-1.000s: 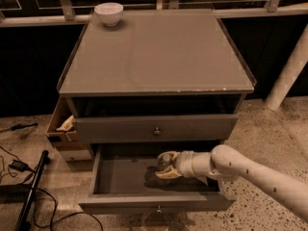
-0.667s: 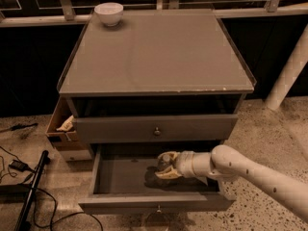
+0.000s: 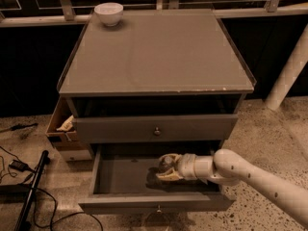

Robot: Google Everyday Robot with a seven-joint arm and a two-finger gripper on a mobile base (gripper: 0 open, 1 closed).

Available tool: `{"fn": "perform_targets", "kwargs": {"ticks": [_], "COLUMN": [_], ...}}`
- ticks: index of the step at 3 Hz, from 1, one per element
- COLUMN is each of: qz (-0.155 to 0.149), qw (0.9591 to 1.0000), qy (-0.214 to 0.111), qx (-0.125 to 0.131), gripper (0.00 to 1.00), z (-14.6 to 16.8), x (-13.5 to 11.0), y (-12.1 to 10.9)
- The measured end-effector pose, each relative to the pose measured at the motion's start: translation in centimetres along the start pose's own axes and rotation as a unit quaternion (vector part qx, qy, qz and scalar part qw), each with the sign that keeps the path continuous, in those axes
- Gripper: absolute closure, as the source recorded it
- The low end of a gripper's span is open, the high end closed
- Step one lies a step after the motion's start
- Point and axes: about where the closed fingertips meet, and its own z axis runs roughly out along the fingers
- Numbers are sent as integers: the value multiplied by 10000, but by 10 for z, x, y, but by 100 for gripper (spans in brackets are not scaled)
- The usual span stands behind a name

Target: Place water bottle into middle drawer

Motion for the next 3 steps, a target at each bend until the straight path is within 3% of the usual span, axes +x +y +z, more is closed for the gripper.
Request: {"fn": "perform_targets", "kwargs": {"ticks": [3], "qz": [0], "qw": [10000], "qy": [0], "qx": [-1], "gripper": [34], "z": [0], "x": [0], "y": [0]}}
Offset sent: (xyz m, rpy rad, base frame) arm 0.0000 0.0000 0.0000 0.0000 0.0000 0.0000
